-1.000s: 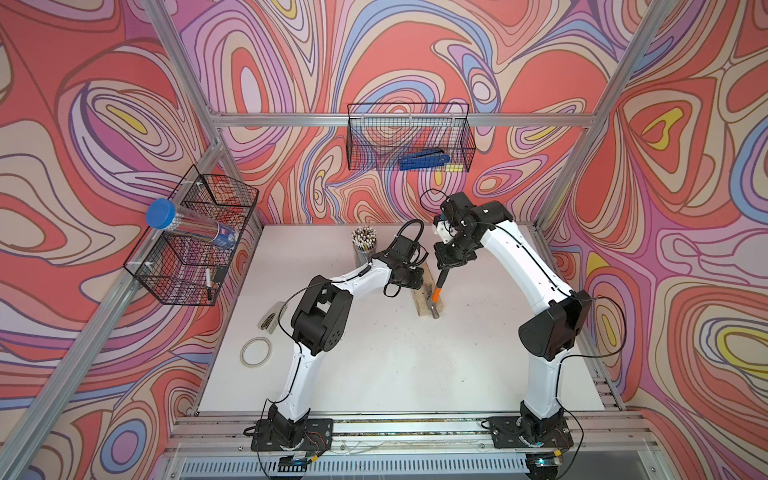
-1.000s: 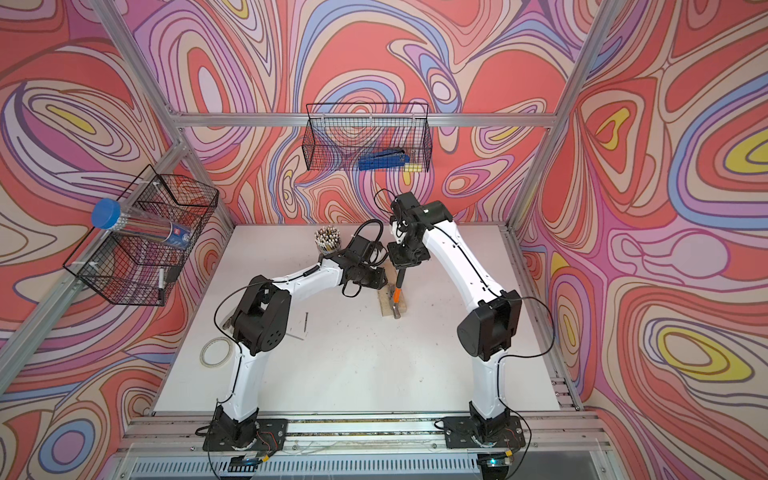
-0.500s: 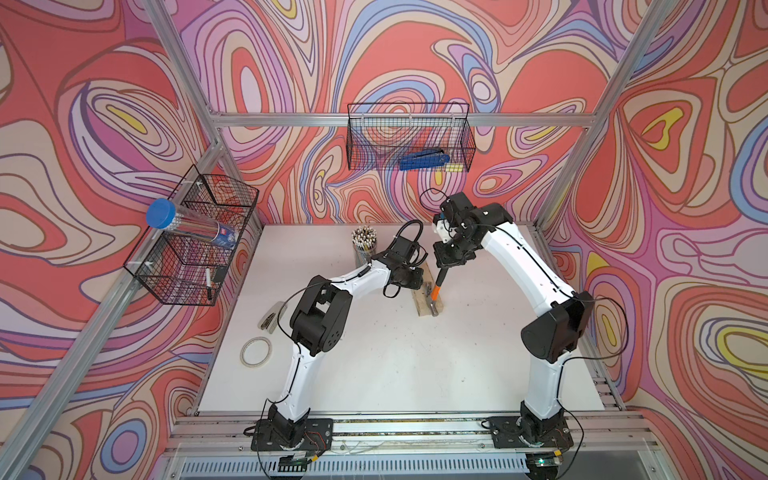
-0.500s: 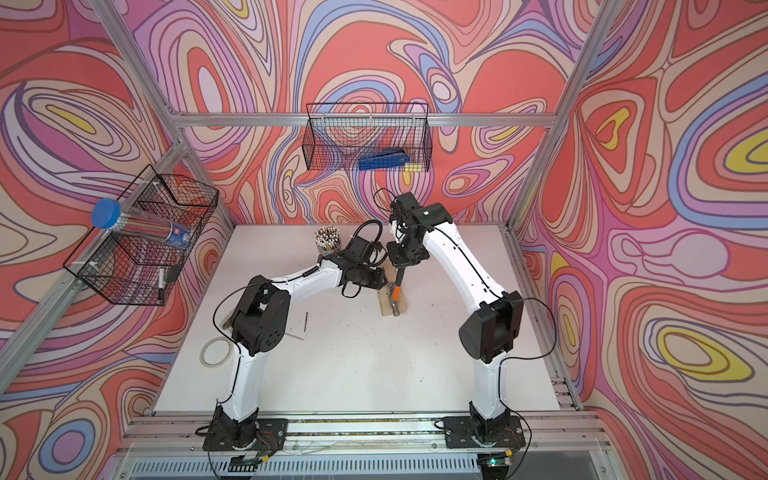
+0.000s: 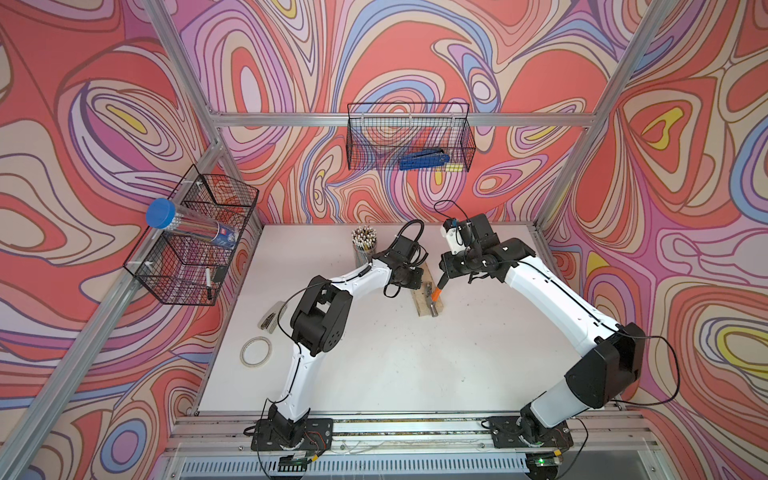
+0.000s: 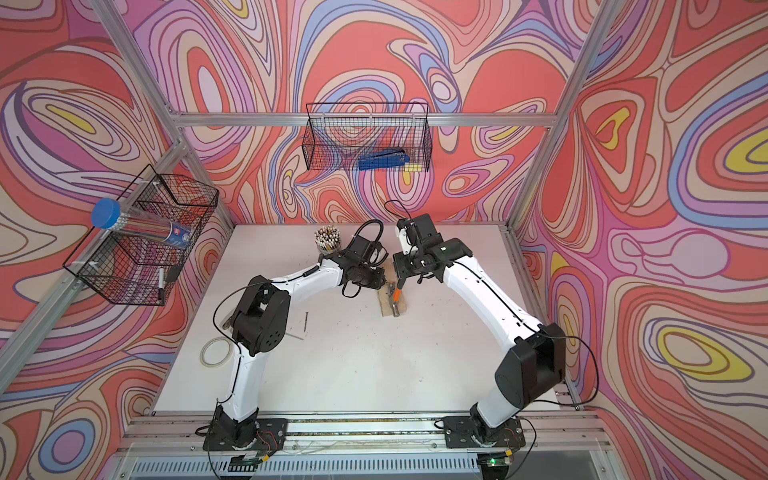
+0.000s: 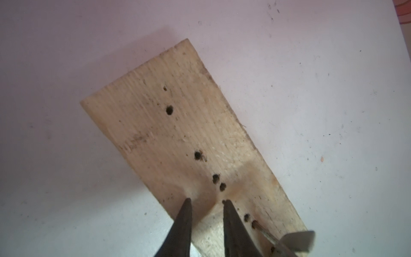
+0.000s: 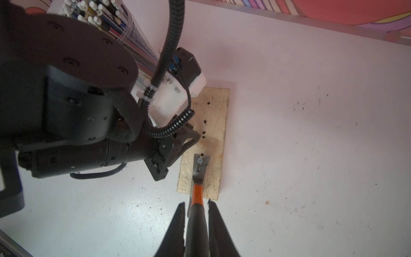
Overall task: Use a claw hammer to pull out a nail
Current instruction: Remove the nail from the mounting plate.
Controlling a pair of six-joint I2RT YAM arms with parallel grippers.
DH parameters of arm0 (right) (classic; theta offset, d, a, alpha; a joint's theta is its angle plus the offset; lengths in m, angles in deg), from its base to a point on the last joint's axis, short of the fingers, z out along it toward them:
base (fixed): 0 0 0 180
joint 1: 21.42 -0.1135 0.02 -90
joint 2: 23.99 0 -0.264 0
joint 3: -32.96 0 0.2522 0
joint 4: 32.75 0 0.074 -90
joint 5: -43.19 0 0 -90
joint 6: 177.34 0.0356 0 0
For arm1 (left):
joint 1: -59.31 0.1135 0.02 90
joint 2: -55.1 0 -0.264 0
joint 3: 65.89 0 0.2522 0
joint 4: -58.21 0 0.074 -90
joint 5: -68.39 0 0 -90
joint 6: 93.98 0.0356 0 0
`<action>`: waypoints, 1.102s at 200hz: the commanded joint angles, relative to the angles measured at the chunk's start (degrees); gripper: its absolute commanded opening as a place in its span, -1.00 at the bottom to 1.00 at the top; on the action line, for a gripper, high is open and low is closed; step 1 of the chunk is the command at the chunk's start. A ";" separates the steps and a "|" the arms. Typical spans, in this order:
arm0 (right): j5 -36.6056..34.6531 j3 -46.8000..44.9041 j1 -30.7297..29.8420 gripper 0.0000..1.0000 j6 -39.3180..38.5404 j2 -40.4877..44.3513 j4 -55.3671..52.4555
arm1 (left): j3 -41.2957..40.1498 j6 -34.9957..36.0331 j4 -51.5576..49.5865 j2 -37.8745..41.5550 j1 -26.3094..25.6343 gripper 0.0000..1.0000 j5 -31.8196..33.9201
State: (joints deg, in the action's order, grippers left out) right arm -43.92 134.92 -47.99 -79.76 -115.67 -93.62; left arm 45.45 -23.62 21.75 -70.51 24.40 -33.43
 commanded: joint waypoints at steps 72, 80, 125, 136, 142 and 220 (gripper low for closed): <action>-2.38 -9.78 -2.33 -1.00 -2.60 -1.15 1.65 | -1.05 -2.44 -14.87 -7.79 0.71 -0.50 3.69; -2.65 -10.80 -2.69 -1.00 -2.69 -0.71 2.75 | -1.35 -2.59 -14.81 -7.97 0.73 -0.50 3.62; -3.25 -17.20 -3.58 -1.00 -2.95 2.50 9.52 | -1.92 -2.66 -15.55 -8.69 0.81 -0.52 4.02; -3.20 -18.58 -3.77 -1.00 -2.98 3.27 11.17 | -1.96 -2.77 -15.70 -8.61 0.82 -0.53 4.20; -3.32 -19.37 -3.88 -1.00 -3.04 3.61 11.95 | -1.93 -2.68 -15.84 -8.61 0.90 -0.53 4.29; -4.73 -29.52 -4.91 -1.00 -2.45 9.39 23.47 | -2.31 -2.63 -16.48 -8.34 0.99 -0.56 4.86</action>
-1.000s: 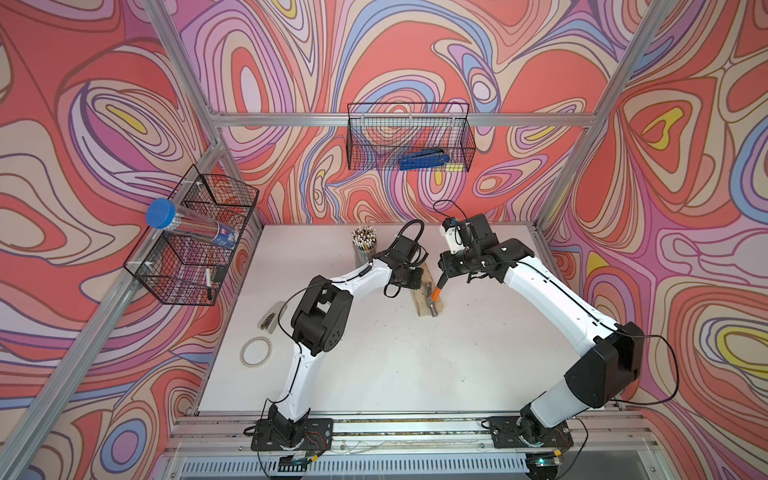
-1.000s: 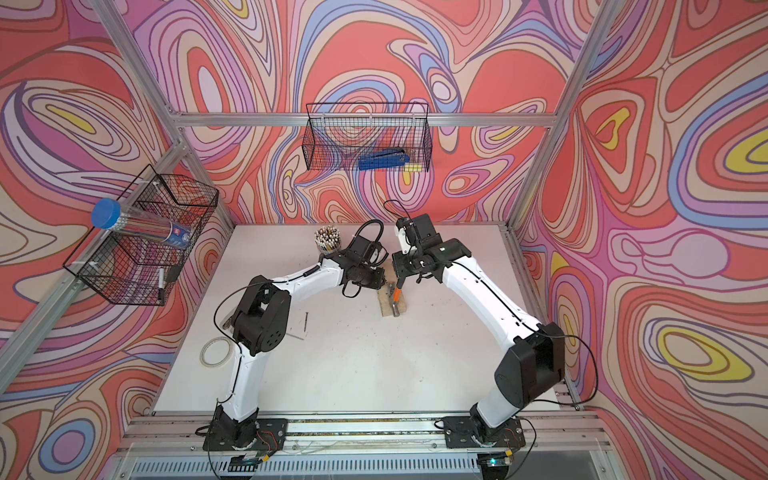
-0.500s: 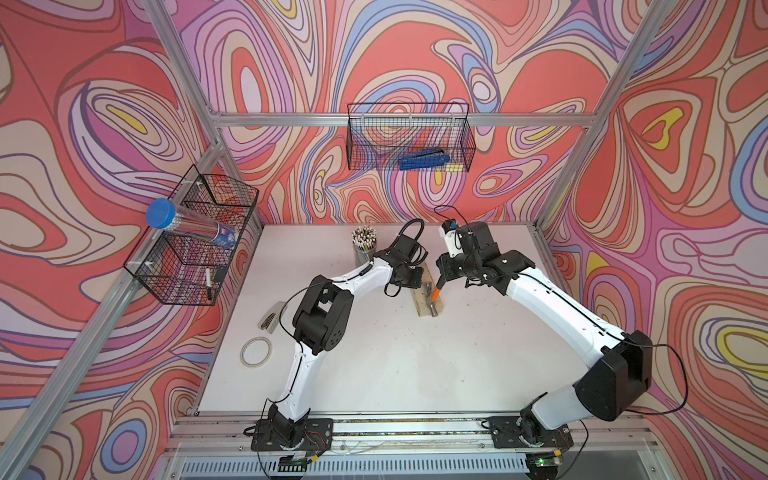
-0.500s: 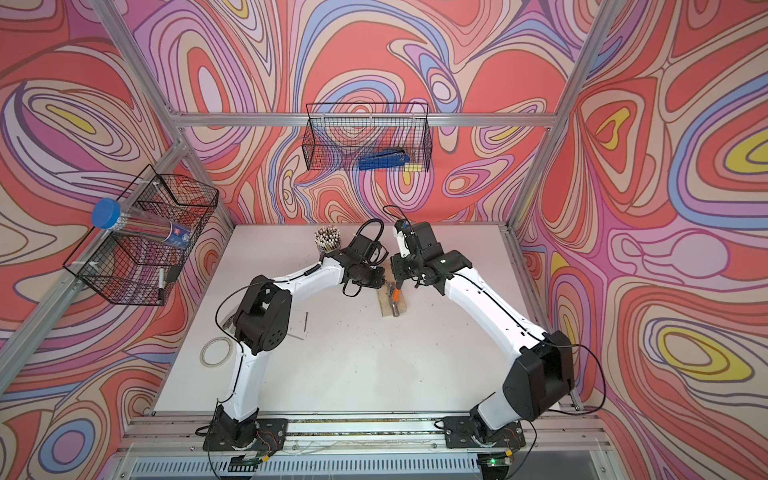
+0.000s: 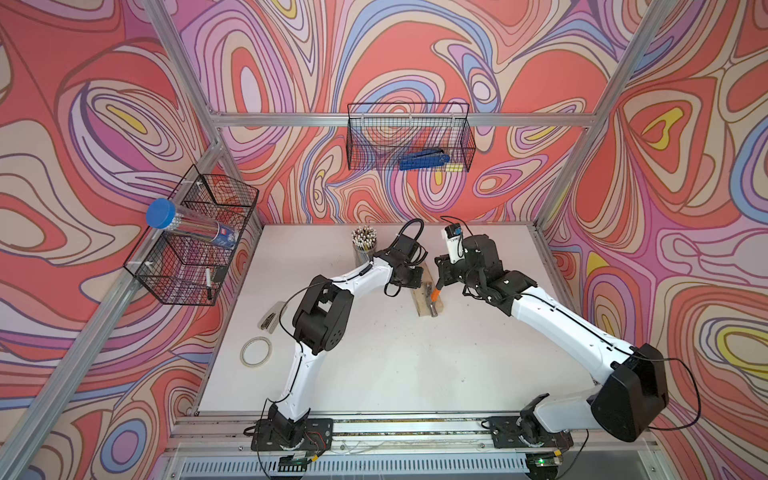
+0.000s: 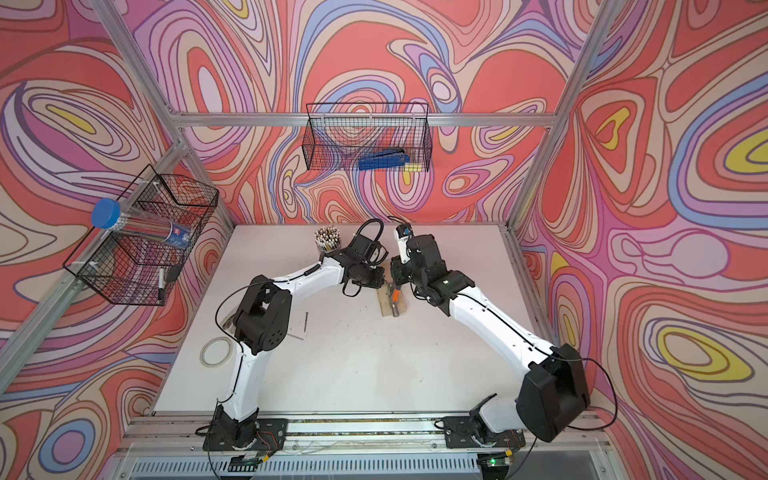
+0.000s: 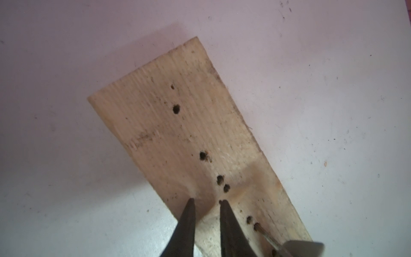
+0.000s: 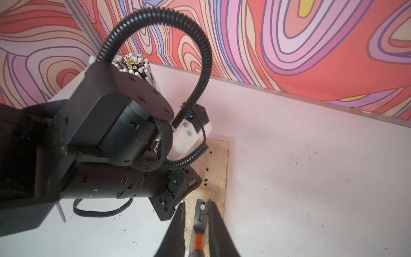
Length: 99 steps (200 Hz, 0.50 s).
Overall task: Use a claw hammer to pull out a nail
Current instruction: Remove the nail from the mounting plate.
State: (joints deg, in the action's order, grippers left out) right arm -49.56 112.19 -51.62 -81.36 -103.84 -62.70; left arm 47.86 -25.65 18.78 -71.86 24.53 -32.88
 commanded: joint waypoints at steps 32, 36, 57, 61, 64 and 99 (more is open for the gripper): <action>0.24 -10.71 -1.71 -1.00 -0.51 -0.70 -4.58 | -4.27 -0.74 -14.22 -7.22 0.86 -0.58 4.41; 0.20 -11.02 -1.77 -1.00 -0.46 -0.50 -4.36 | -4.27 -0.72 -14.19 -7.25 0.86 -0.58 4.43; -0.49 -12.32 -2.06 -1.00 -0.20 0.50 -3.40 | -4.18 -0.83 -14.29 -7.25 0.86 -0.59 4.42; -0.45 -12.61 -2.06 -1.00 -0.26 0.66 -3.18 | -4.16 -0.81 -14.34 -7.25 0.89 -0.59 4.41; -0.48 -12.68 -2.02 -1.00 -0.21 0.75 -2.94 | -4.18 -0.82 -14.38 -7.25 0.94 -0.59 4.41; -1.19 -14.37 -2.31 -1.00 0.56 1.71 -1.52 | -4.13 -0.83 -14.40 -7.25 0.95 -0.60 4.36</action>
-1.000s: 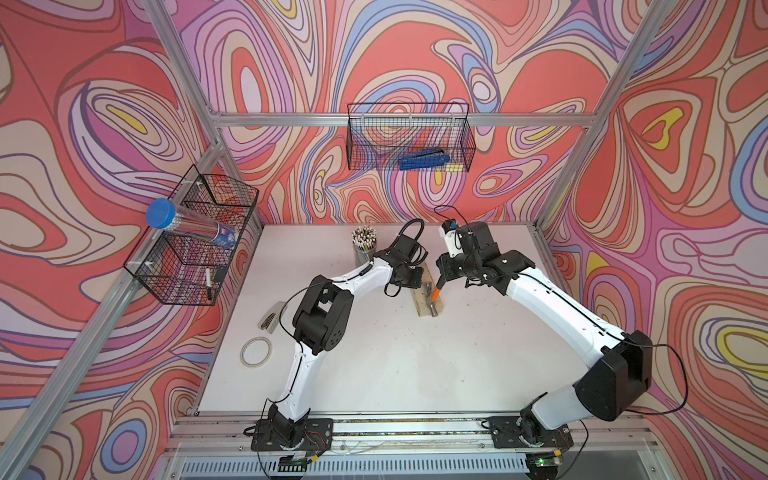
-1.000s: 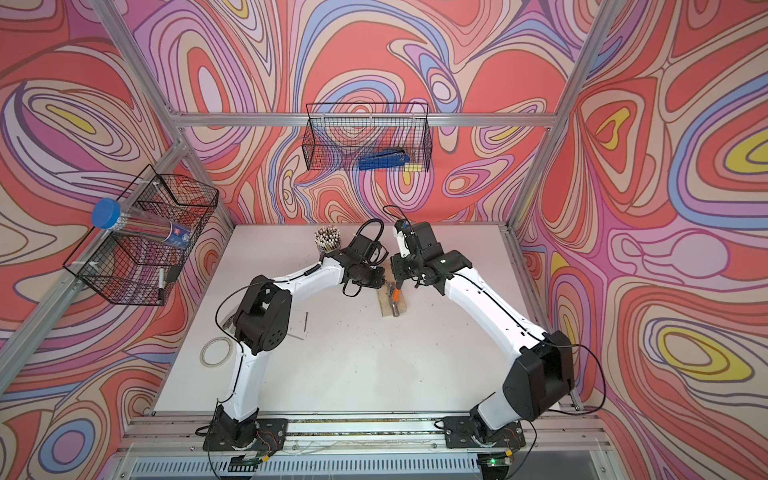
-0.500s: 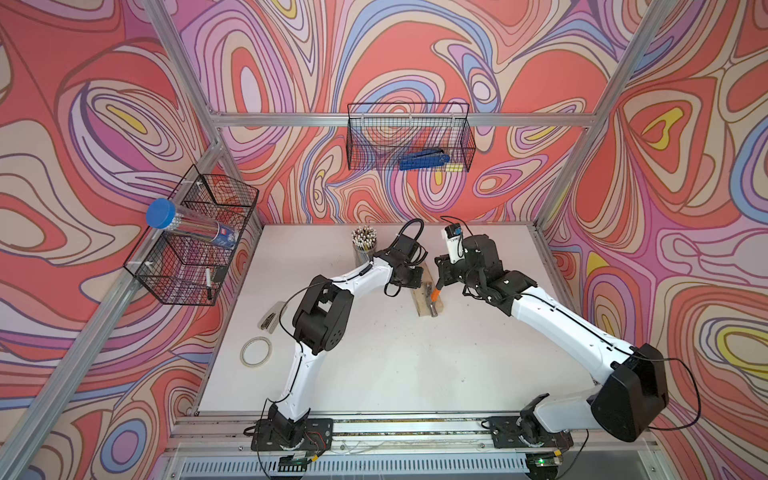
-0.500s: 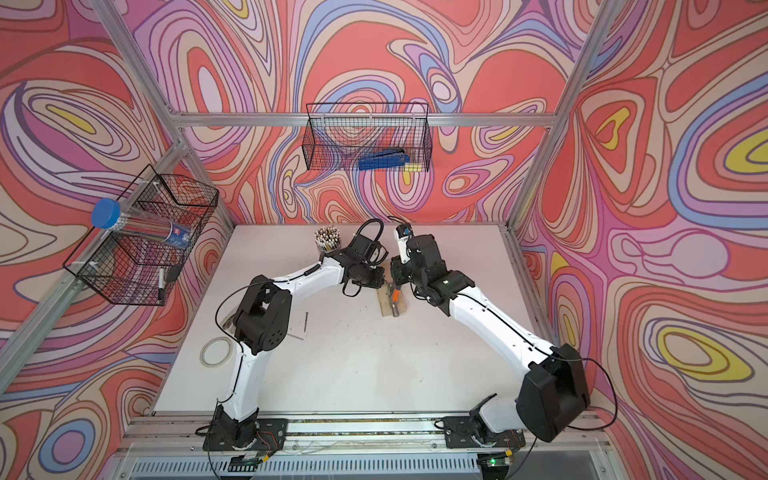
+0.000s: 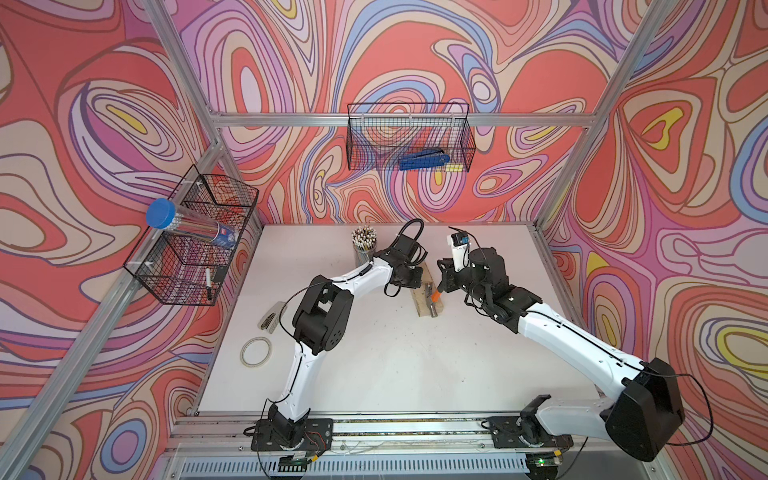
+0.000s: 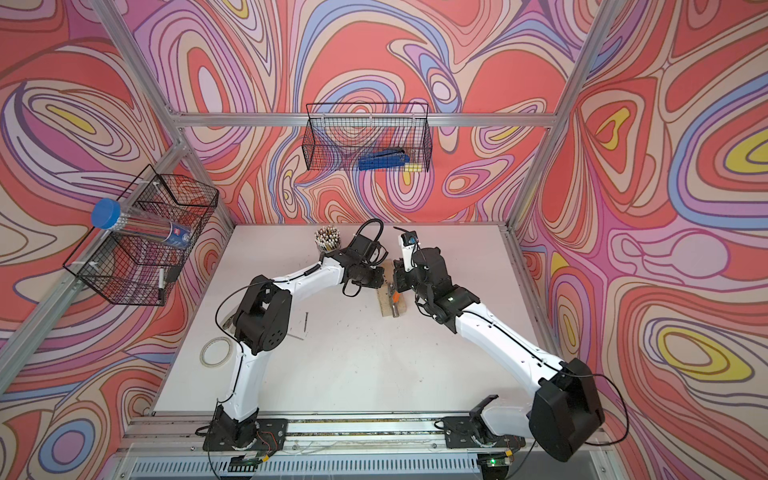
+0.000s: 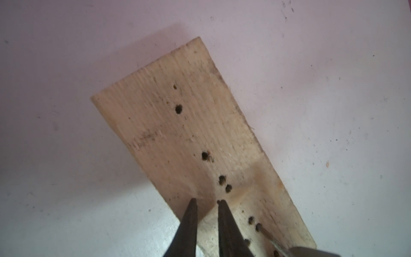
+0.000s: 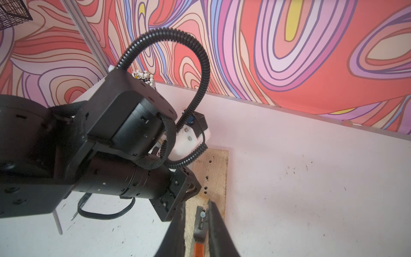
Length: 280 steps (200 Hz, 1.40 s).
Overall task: Use a claw hammer to pull out a nail
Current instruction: Remove the nail from the mounting plate.
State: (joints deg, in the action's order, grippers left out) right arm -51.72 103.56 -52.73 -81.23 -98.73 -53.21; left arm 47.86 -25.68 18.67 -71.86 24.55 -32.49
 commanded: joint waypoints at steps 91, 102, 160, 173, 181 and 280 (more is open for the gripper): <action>0.21 -10.75 -1.56 -1.00 2.65 -0.87 -9.03 | -3.92 -0.63 -14.56 -7.42 0.91 -0.60 3.58; 0.00 -11.32 -1.65 -1.00 2.85 -0.37 -8.59 | -3.82 -0.60 -14.65 -7.43 0.88 -0.60 3.62; -0.27 -13.20 -1.91 -1.00 3.58 0.50 -7.82 | -3.74 -0.70 -14.74 -7.52 1.01 -0.60 3.55; -0.44 -13.65 -2.00 -1.00 3.71 1.23 -7.56 | -3.74 -0.79 -14.74 -7.48 0.96 -0.60 3.57; -0.60 -13.85 -2.00 -1.00 3.73 1.59 -7.65 | -3.73 -0.87 -14.74 -7.51 0.95 -0.60 3.56; -1.66 -16.05 -2.55 -1.00 4.18 5.86 -6.68 | -3.69 -1.12 -14.83 -7.52 0.98 -0.61 3.41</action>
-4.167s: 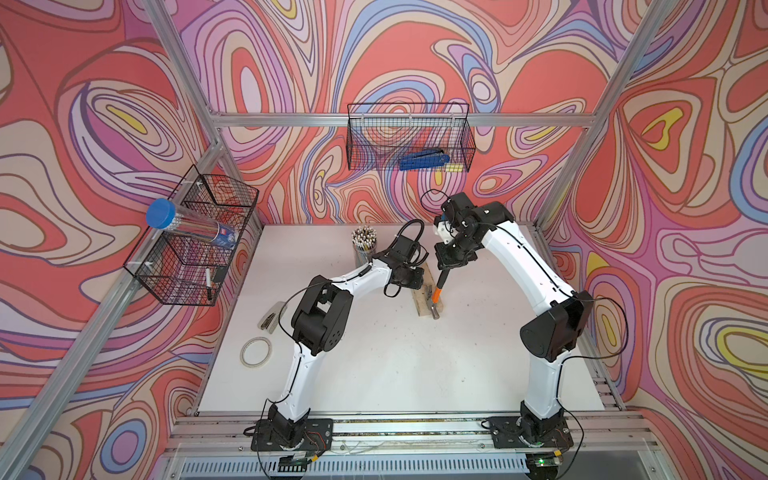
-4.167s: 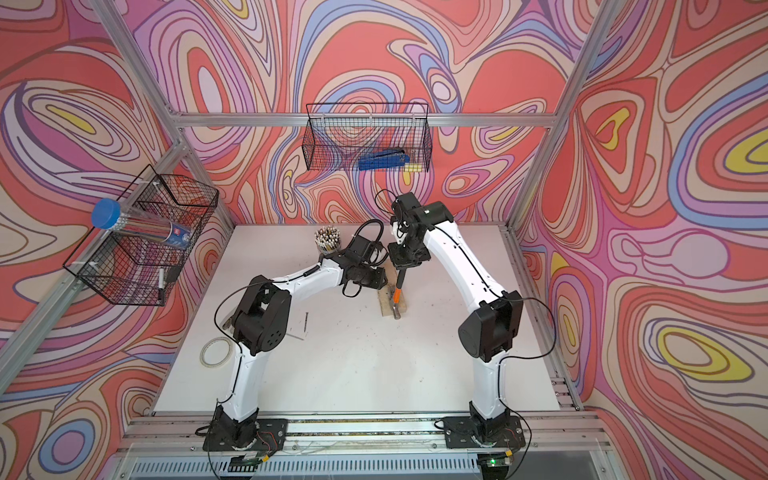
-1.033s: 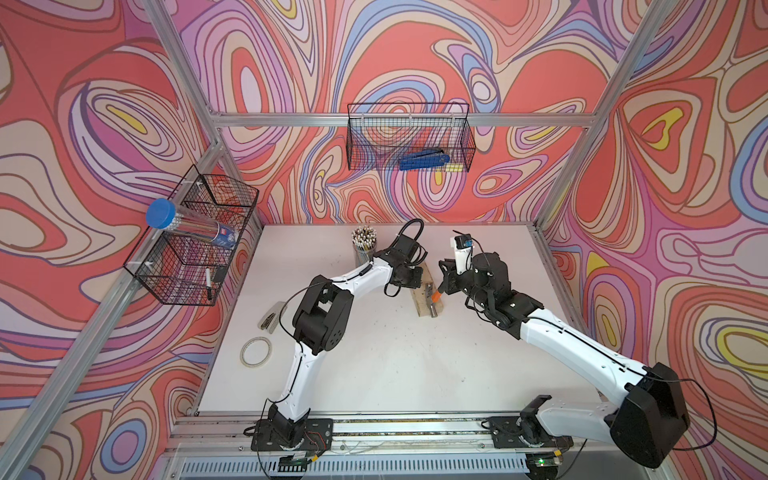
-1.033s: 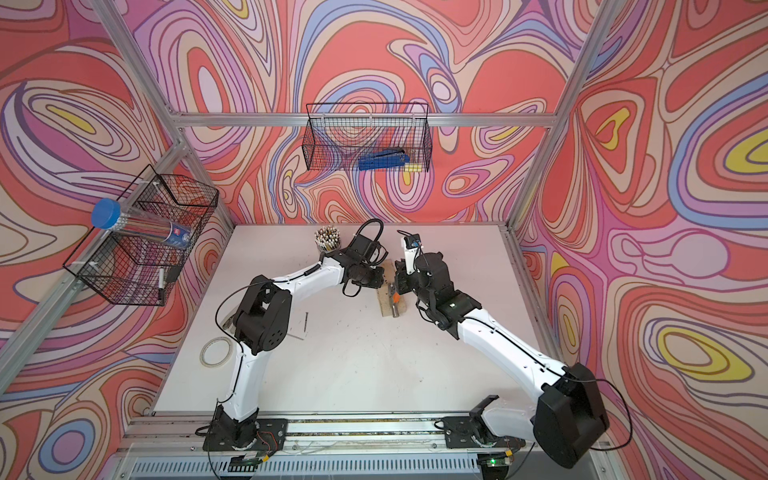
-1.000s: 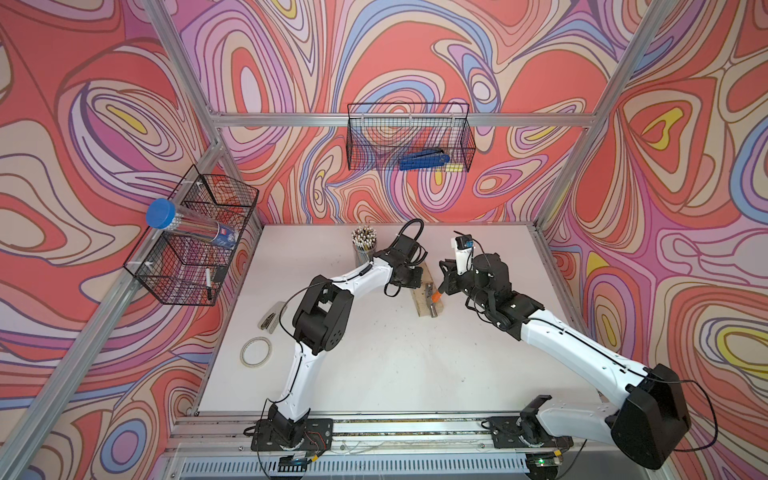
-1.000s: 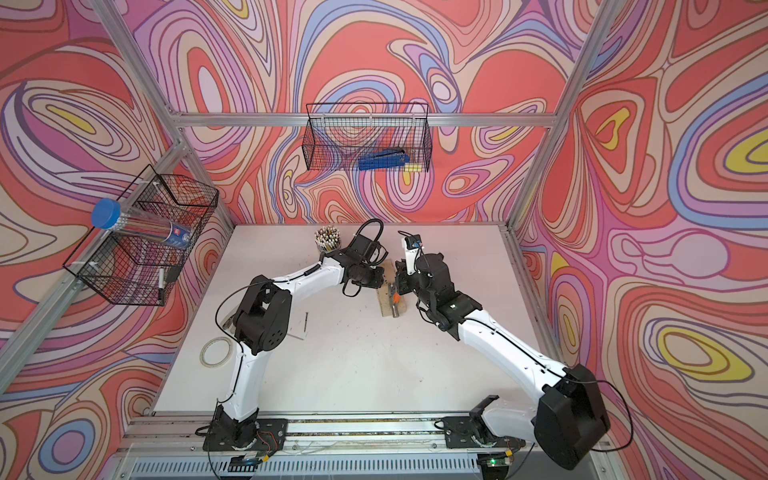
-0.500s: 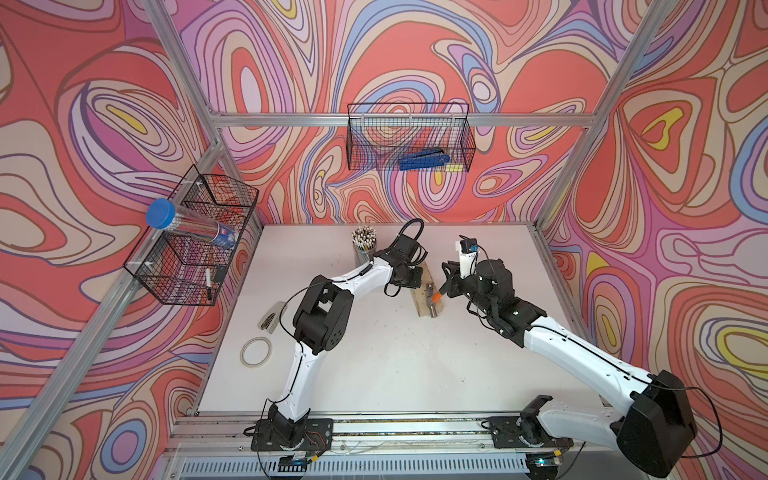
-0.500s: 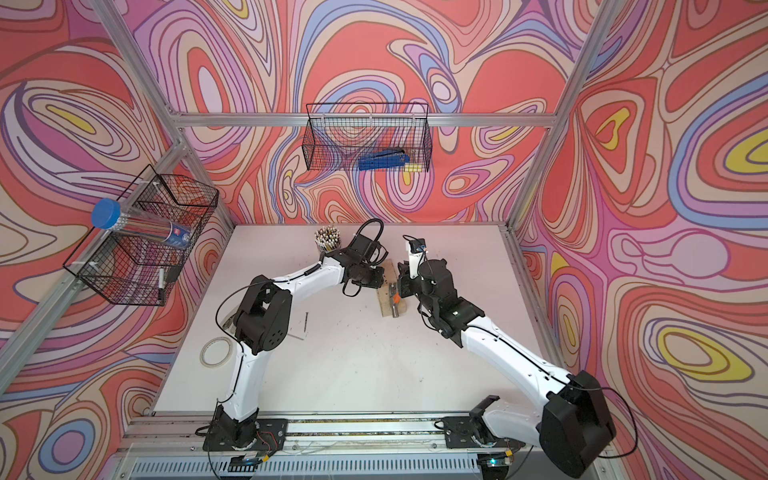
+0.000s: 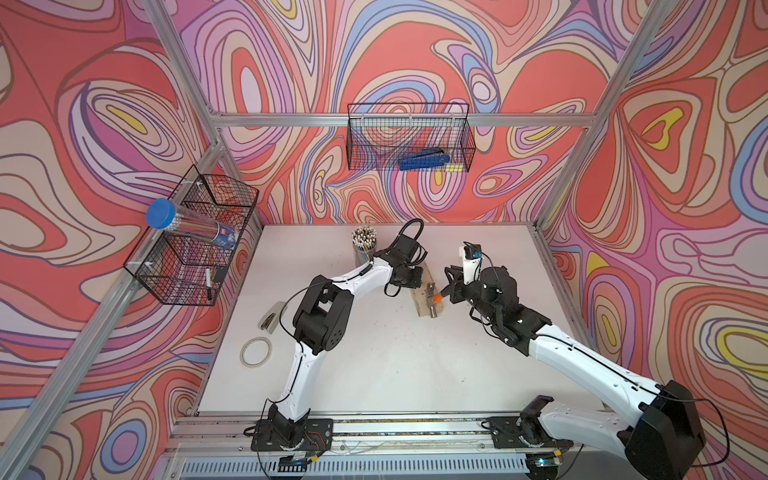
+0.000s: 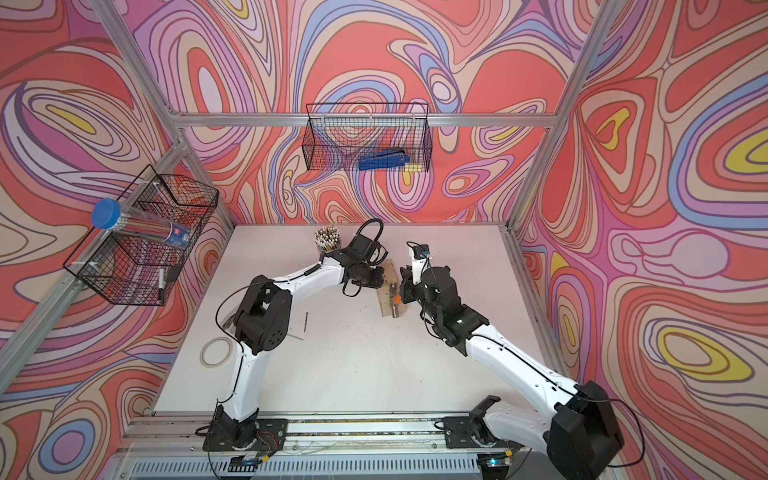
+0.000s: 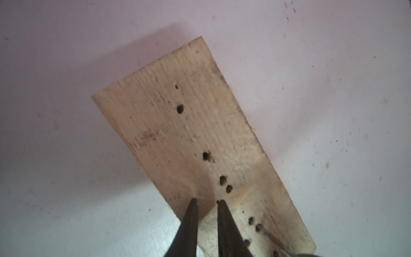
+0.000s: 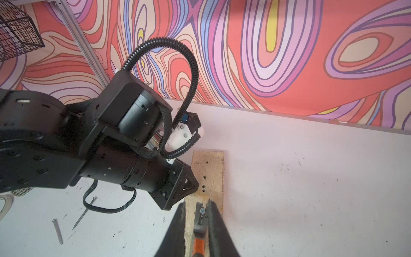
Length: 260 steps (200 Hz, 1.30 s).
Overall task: Use a claw hammer to pull out a nail
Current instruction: Remove the nail from the mounting plate.
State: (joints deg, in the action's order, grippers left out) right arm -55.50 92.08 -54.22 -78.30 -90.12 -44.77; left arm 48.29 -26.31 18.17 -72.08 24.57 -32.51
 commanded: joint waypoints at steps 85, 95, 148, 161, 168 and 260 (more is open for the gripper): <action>1.31 -5.58 -1.35 -1.00 2.07 0.10 -15.98 | -4.69 -0.72 -14.19 -7.01 0.94 -0.61 3.39; 1.39 -5.68 -1.37 -1.00 2.04 0.12 -15.91 | -4.70 -0.78 -14.23 -7.01 0.91 -0.62 3.34; 0.17 -7.02 -1.39 -1.00 2.81 3.78 -16.59 | -4.74 -0.92 -14.23 -6.95 0.94 -0.61 3.60; 0.34 -7.12 -1.46 -1.00 2.88 4.07 -16.51 | -4.80 -0.91 -14.23 -6.92 0.96 -0.62 3.58; 0.29 -7.13 -1.40 -1.00 2.90 4.08 -16.59 | -4.80 -0.92 -14.24 -6.95 0.94 -0.62 3.53; -1.01 -8.00 -1.43 -1.00 3.93 7.14 -17.28 | -4.58 -0.79 -14.41 -7.03 0.90 -0.62 3.54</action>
State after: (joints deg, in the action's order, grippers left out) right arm -56.86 86.64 -54.96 -74.43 -81.42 -49.89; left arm 48.27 -26.73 18.19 -72.08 24.62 -32.51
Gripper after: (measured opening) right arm 0.192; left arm 0.191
